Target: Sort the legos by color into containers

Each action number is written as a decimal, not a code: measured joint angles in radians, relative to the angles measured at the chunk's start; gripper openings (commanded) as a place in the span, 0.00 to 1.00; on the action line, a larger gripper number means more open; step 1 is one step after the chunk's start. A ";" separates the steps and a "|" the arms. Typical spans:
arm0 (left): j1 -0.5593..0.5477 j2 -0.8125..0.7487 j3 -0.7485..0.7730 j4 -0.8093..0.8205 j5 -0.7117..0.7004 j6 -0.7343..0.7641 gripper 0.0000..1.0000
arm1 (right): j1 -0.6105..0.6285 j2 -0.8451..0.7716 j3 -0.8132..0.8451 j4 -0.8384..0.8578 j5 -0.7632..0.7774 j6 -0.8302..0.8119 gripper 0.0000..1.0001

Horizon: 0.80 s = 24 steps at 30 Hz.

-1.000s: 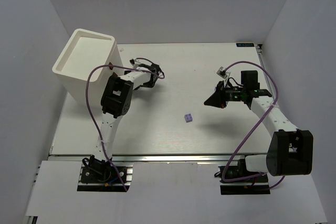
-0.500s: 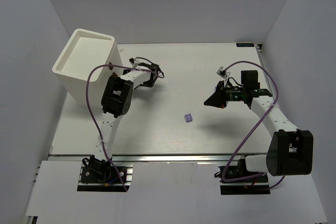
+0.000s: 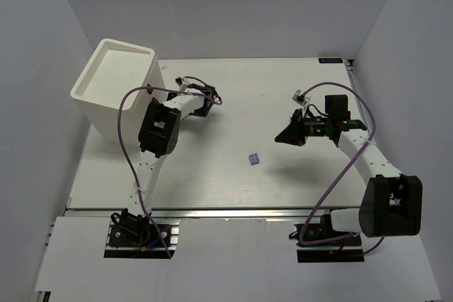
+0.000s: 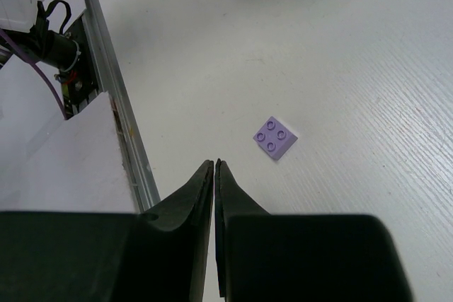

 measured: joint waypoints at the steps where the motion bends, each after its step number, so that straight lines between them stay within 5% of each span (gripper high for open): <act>1: 0.000 0.001 0.000 0.000 0.002 0.000 0.48 | 0.000 0.000 0.000 0.000 0.000 0.000 0.09; 24: 0.000 0.001 -0.001 0.010 0.000 -0.011 0.10 | -0.001 0.000 0.006 -0.004 0.000 -0.006 0.09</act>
